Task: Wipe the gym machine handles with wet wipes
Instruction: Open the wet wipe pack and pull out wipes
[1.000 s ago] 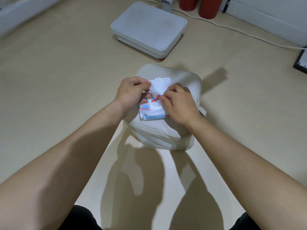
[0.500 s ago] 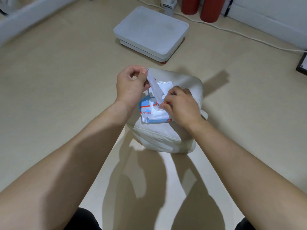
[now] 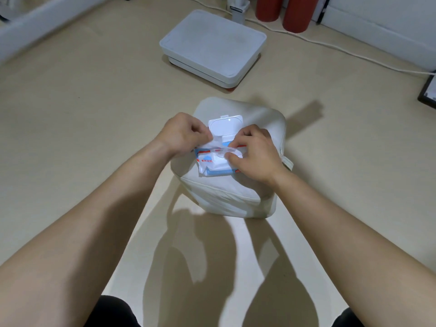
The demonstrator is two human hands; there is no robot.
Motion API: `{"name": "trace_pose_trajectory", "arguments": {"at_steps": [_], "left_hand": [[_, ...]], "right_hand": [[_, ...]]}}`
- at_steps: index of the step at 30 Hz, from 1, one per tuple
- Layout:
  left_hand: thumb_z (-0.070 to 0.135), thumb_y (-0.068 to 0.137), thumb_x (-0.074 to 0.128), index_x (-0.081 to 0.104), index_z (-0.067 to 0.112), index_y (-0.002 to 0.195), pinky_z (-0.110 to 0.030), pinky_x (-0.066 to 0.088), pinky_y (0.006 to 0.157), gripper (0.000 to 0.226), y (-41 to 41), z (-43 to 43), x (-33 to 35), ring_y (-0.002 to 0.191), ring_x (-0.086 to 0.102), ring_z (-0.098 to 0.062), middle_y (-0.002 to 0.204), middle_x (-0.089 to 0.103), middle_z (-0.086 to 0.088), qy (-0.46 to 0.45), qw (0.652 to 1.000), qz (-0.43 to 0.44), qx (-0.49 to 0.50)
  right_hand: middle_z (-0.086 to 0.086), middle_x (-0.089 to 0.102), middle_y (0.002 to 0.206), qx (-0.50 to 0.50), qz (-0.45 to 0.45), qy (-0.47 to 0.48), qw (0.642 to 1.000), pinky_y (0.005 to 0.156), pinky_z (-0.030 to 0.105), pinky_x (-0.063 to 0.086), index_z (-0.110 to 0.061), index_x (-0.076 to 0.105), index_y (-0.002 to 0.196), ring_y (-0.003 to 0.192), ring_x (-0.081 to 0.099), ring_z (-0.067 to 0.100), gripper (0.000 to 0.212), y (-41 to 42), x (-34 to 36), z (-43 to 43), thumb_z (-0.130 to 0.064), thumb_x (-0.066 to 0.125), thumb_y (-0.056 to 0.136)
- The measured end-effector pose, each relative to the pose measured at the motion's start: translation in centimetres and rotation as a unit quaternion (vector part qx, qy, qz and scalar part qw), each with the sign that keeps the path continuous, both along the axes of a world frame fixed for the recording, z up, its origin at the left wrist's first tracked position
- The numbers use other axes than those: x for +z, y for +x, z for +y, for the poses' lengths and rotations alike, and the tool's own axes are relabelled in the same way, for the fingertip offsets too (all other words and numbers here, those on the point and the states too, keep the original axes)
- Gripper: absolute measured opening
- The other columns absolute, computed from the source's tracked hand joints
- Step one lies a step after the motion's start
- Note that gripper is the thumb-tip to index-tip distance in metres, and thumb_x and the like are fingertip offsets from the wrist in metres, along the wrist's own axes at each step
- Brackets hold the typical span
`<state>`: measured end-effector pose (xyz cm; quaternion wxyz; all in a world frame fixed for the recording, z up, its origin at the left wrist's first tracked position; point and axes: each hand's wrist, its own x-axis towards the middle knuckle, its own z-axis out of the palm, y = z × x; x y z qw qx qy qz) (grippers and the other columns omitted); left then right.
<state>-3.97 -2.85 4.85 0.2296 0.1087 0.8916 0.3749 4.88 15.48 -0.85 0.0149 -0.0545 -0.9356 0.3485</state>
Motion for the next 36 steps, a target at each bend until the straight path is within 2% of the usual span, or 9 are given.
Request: {"name": "trace_pose_trajectory", "arguments": {"at_steps": [3,9,15,18,21,27,31,33,36], "left_hand": [[0.012,0.096,0.064,0.07,0.023,0.083,-0.017,0.048,0.059,0.018,-0.5,-0.1,1.6,0.063,0.054,-0.003,0.079,0.063,0.005,0.165,0.982,-0.039,0.087],[0.021,0.097,0.054,0.064,0.019,0.095,-0.026,0.053,0.075,0.009,-2.0,-1.0,4.5,0.08,0.065,-0.013,0.088,0.065,0.002,0.439,0.854,-0.149,0.239],[0.03,0.075,0.077,0.051,0.018,0.074,-0.034,0.061,0.064,0.028,-1.6,-2.6,2.5,0.084,0.074,-0.028,0.096,0.069,-0.013,0.256,0.945,-0.003,0.201],[0.018,0.068,0.066,0.053,0.017,0.068,-0.047,0.062,0.07,0.013,-1.1,-2.5,1.4,0.075,0.071,-0.032,0.097,0.074,-0.013,0.054,0.989,0.085,0.112],[0.008,0.079,0.063,0.051,0.026,0.074,-0.038,0.055,0.085,0.023,-0.4,-1.8,0.0,0.089,0.066,-0.027,0.104,0.073,0.003,-0.044,0.991,0.13,-0.001],[0.02,0.091,0.054,0.061,0.018,0.088,-0.024,0.045,0.055,0.008,-0.3,0.7,-0.4,0.055,0.059,-0.01,0.056,0.067,0.003,0.073,0.985,0.0,0.156],[0.039,0.092,0.063,0.061,0.02,0.103,-0.02,0.043,0.054,0.022,-0.1,1.6,-1.3,0.056,0.059,-0.013,0.061,0.062,-0.001,0.018,0.989,-0.074,0.123],[0.042,0.093,0.059,0.06,0.019,0.088,-0.015,0.034,0.042,0.023,0.2,2.2,-1.0,0.04,0.049,-0.013,0.048,0.053,0.002,0.045,0.98,-0.154,0.116],[0.051,0.093,0.053,0.063,0.02,0.074,-0.027,0.036,0.056,0.038,0.2,2.1,-0.1,0.047,0.044,-0.02,0.047,0.043,-0.001,0.095,0.972,-0.174,0.123]], "right_hand": [[-0.006,0.054,0.114,0.002,-0.003,0.007,1.0,0.096,0.022,0.033,-0.025,0.074,0.095,0.116,0.041,0.021,0.017,0.2,0.0,0.0,-0.036,0.073,0.082],[-0.009,0.052,0.111,-0.006,-0.007,-0.001,1.0,0.099,0.022,0.033,-0.028,0.075,0.094,0.117,0.042,0.02,0.016,0.4,0.1,-0.2,-0.037,0.074,0.081],[-0.005,0.054,0.104,-0.058,-0.038,0.07,0.995,0.092,0.03,0.042,-0.028,0.07,0.085,0.101,0.046,0.019,0.059,-0.3,1.6,-2.6,-0.081,0.061,0.06],[0.004,0.059,0.103,-0.082,-0.02,0.063,0.994,0.091,0.032,0.041,-0.023,0.067,0.082,0.103,0.053,0.027,0.026,-1.1,1.3,-2.8,-0.049,0.068,0.081],[0.006,0.062,0.096,-0.107,-0.003,-0.012,0.994,0.083,0.027,0.043,-0.023,0.065,0.08,0.092,0.057,0.022,0.006,-1.2,0.8,-1.3,-0.02,0.07,0.08],[0.004,0.062,0.091,-0.132,-0.008,-0.064,0.989,0.062,0.004,0.033,-0.022,0.054,0.078,0.076,0.049,0.013,0.026,-0.9,0.5,0.1,-0.009,0.076,0.073],[0.0,0.063,0.086,-0.132,-0.024,-0.092,0.987,0.062,0.012,0.035,-0.021,0.056,0.075,0.075,0.052,0.015,0.026,-1.3,0.6,0.5,-0.004,0.077,0.075],[-0.002,0.062,0.083,-0.129,-0.036,-0.094,0.986,0.064,0.019,0.036,-0.019,0.057,0.076,0.075,0.053,0.017,0.025,-1.5,0.7,0.9,-0.003,0.076,0.074],[0.001,0.058,0.088,-0.137,-0.013,-0.058,0.989,0.064,0.023,0.036,-0.018,0.051,0.088,0.076,0.052,0.021,0.034,-1.6,0.6,0.9,-0.007,0.078,0.071]]}}
